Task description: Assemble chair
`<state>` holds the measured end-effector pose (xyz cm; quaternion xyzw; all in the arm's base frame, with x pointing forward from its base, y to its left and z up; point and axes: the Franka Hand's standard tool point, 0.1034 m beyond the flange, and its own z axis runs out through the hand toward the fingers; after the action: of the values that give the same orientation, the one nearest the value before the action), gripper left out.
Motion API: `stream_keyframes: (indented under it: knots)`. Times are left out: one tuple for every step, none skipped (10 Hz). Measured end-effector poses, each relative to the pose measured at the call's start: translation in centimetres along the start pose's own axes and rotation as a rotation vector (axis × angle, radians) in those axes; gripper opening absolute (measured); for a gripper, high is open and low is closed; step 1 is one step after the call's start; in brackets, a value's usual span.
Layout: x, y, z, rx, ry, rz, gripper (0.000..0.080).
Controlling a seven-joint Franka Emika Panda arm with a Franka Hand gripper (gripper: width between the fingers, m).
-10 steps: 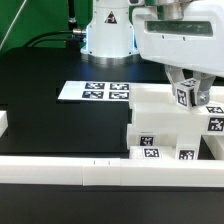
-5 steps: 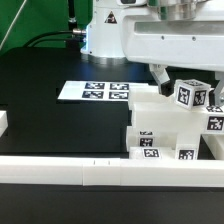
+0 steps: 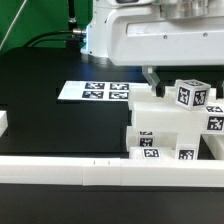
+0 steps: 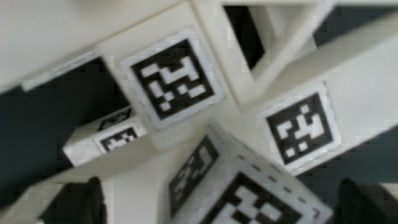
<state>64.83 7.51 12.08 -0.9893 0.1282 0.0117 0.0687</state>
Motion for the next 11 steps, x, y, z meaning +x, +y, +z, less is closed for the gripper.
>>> stream_keyframes:
  knots:
    - [-0.12, 0.01, -0.08, -0.005, -0.012, -0.083, 0.0649]
    - [-0.08, 0.09, -0.05, -0.006, -0.009, -0.156, 0.0649]
    - [-0.06, 0.14, -0.06, -0.006, -0.009, -0.221, 0.0649]
    - [-0.05, 0.17, -0.06, -0.007, -0.010, -0.272, 0.0649]
    - [-0.05, 0.19, -0.06, -0.008, -0.010, -0.353, 0.0649]
    - [-0.16, 0.13, 0.02, -0.050, -0.013, -0.477, 0.0649]
    - [-0.35, -0.25, 0.12, -0.067, -0.016, -0.540, 0.0649]
    - [-0.43, -0.44, 0.20, -0.089, -0.020, -0.665, 0.0649]
    - [-0.56, -0.64, 0.34, -0.099, -0.024, -0.707, 0.0649]
    - [-0.62, -0.66, 0.48, -0.101, -0.028, -0.747, 0.0649]
    - [-0.64, -0.51, 0.57, -0.101, -0.030, -0.742, 0.0526]
